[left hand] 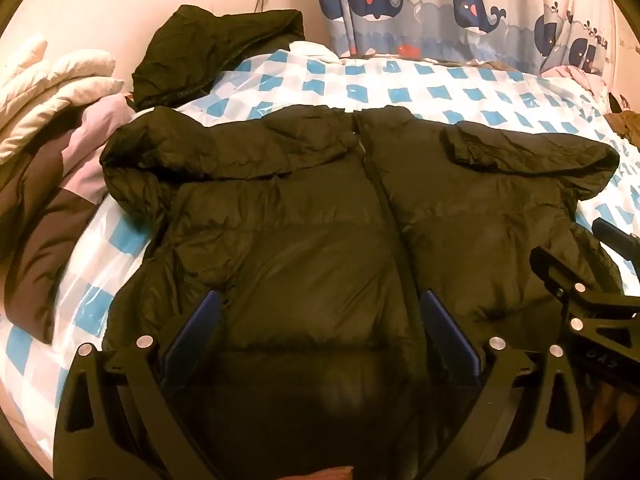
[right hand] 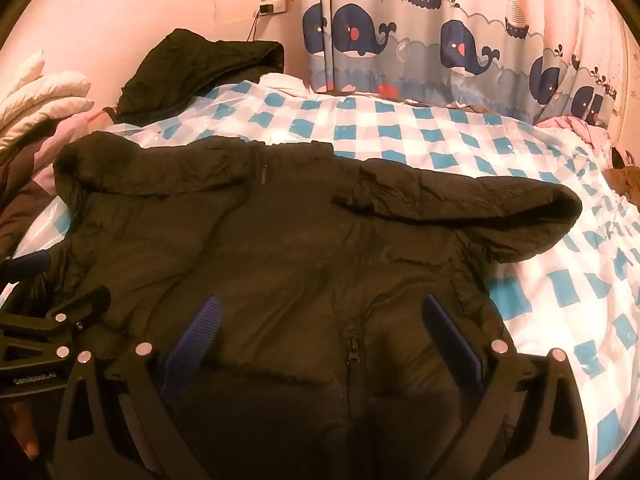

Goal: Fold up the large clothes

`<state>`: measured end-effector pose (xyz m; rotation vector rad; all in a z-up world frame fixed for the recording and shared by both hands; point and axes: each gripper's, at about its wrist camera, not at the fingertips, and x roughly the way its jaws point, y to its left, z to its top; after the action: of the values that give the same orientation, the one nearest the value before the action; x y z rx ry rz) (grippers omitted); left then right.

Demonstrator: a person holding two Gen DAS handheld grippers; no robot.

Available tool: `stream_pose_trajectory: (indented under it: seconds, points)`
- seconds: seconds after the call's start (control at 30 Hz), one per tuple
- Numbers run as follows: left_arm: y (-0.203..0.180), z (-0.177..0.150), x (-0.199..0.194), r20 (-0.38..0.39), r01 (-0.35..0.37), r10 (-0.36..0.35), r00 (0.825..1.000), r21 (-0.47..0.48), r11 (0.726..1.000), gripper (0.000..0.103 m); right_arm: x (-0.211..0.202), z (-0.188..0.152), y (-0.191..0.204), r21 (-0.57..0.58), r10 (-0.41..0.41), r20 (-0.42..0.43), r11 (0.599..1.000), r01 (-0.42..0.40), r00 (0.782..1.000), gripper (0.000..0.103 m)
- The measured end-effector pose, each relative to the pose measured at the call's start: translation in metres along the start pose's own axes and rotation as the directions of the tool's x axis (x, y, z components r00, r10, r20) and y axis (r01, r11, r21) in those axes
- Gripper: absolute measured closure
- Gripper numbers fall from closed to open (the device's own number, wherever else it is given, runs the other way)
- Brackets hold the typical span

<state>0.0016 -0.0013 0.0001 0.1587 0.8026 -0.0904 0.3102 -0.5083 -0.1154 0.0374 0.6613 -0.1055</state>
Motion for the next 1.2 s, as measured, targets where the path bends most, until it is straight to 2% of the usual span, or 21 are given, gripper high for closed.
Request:
stream_pose_trajectory:
  seconds: [0.2, 0.3, 0.43, 0.53, 0.6, 0.73, 0.77, 0.83, 0.9, 1.2]
  points:
    - [0.000, -0.003, 0.004, -0.026, 0.031, -0.031, 0.999, -0.009, 0.999, 0.007, 0.016, 0.004, -0.010, 0.000, -0.007, -0.011, 1.000, 0.007, 1.000, 0.007]
    - [0.005, -0.003, 0.007, -0.040, 0.091, -0.093, 0.995, -0.039, 0.995, 0.007, 0.015, 0.005, -0.011, 0.006, -0.007, -0.008, 1.000, 0.007, 1.000, 0.007]
    - [0.005, -0.002, 0.013, -0.075, 0.134, -0.137, 0.988, -0.043, 0.990, 0.007, 0.013, 0.008, -0.015, 0.022, 0.002, -0.003, 1.000, -0.002, 1.000, 0.007]
    - [0.004, 0.003, 0.015, -0.057, 0.186, -0.187, 0.981, -0.030, 0.982, 0.007, 0.011, 0.010, -0.017, 0.031, 0.010, 0.003, 0.999, -0.010, 1.000, 0.007]
    - [0.003, 0.003, 0.013, -0.035, 0.182, -0.183, 0.983, -0.032, 0.983, 0.007, 0.010, 0.011, -0.017, 0.032, 0.012, 0.008, 0.999, -0.012, 1.000, 0.007]
    - [0.008, 0.001, 0.016, -0.034, 0.206, -0.210, 0.977, -0.106, 0.973, 0.007, 0.009, 0.011, -0.017, 0.035, 0.014, 0.012, 0.999, -0.015, 1.000, 0.007]
    - [0.009, 0.000, 0.016, -0.037, 0.198, -0.204, 0.978, -0.110, 0.974, 0.007, 0.008, 0.011, -0.017, 0.034, 0.014, 0.011, 0.999, -0.014, 1.000, 0.007]
    - [0.006, 0.002, 0.015, -0.022, 0.120, -0.122, 0.992, -0.073, 0.990, 0.007, 0.008, 0.011, -0.017, 0.033, 0.014, 0.011, 0.999, -0.015, 1.000, 0.007]
    - [0.001, 0.004, 0.008, 0.020, 0.044, -0.043, 0.999, -0.022, 0.999, 0.007, 0.009, 0.011, -0.017, 0.033, 0.013, 0.012, 0.999, -0.014, 1.000, 0.007]
    - [0.009, 0.004, -0.001, 0.039, 0.038, -0.036, 0.999, -0.049, 0.998, 0.007, 0.012, 0.007, -0.013, 0.020, 0.008, -0.008, 1.000, -0.008, 1.000, 0.007]
